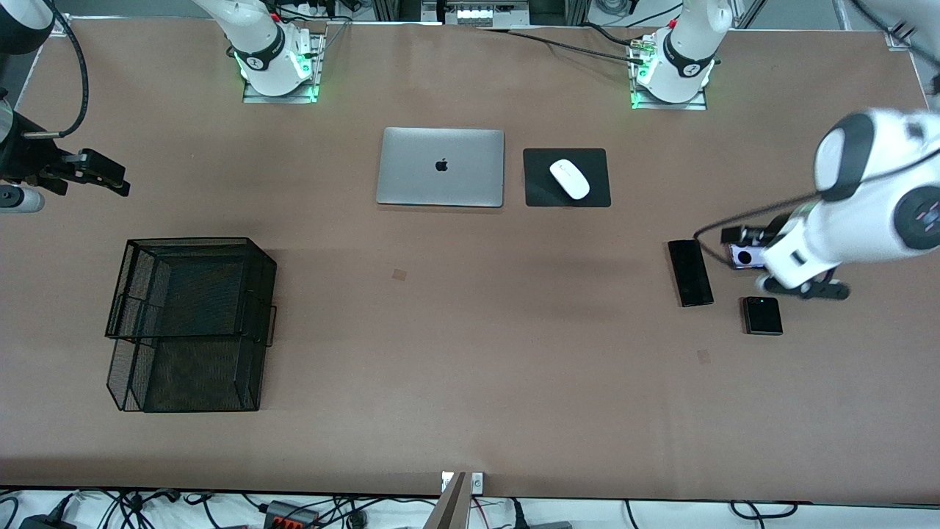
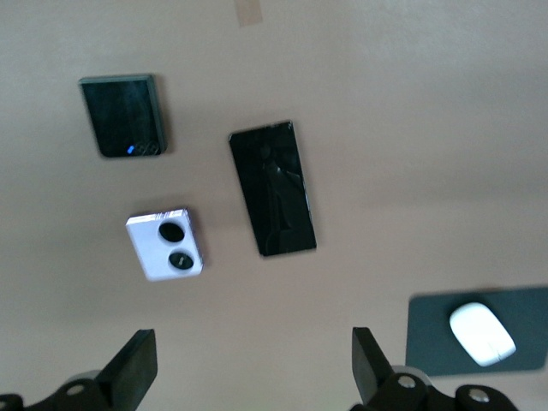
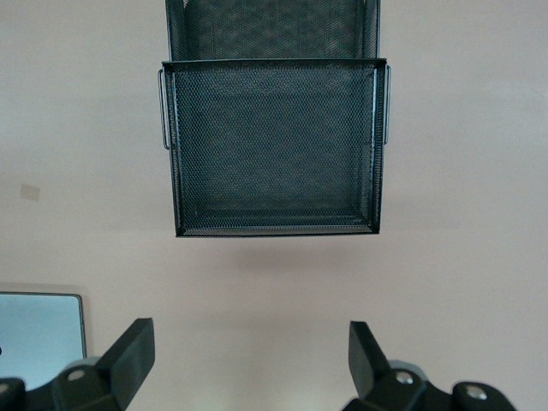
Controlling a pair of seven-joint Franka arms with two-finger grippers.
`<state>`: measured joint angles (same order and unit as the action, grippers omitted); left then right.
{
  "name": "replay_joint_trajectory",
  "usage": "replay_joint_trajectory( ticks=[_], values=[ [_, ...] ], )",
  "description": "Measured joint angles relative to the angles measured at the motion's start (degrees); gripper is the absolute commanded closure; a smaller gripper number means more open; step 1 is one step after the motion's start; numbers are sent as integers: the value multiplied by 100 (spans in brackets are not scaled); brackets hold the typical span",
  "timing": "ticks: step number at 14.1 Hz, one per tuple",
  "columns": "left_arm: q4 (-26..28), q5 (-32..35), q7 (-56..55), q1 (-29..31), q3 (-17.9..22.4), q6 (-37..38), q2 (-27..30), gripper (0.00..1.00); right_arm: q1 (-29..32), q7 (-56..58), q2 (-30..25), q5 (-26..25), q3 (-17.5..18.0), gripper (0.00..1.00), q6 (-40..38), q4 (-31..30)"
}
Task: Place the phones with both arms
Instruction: 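Reach the left gripper down to the slim black phone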
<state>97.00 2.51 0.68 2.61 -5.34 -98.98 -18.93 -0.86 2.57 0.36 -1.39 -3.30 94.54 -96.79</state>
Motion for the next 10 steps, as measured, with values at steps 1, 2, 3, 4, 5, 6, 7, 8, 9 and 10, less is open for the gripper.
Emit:
replay_joint_trajectory(
  ticks=[1,2,3,4,5,6,7,8,9,10],
  values=[
    [116,0,-6,1,1,-276,-145,0,-1,0,2,0,0,0,0,-3],
    [287,0,-26,1,2,-635,-251,0,-1,0,4,0,0,0,0,-6],
    [502,0,-47,1,2,-1044,-318,0,-1,0,5,0,1,0,0,-8],
    [757,0,-67,1,2,-1509,-366,0,-1,0,5,0,1,0,0,-9],
    [1009,0,-80,2,3,-1961,-402,0,-1,0,5,0,1,0,1,-9],
    [1240,0,-93,2,4,-2378,-434,0,-1,1,5,0,1,0,4,-9],
    [1454,0,-104,3,5,-2764,-472,0,-1,1,5,0,2,0,10,-9],
    [1667,0,-114,11,8,-3138,-507,0,-1,1,5,0,2,0,18,-10],
    [1884,0,-118,24,11,-3490,-536,0,-1,1,5,0,2,0,23,-10],
    [2108,0,-118,36,14,-3853,-565,0,-1,1,5,0,2,0,27,-10]
  ],
)
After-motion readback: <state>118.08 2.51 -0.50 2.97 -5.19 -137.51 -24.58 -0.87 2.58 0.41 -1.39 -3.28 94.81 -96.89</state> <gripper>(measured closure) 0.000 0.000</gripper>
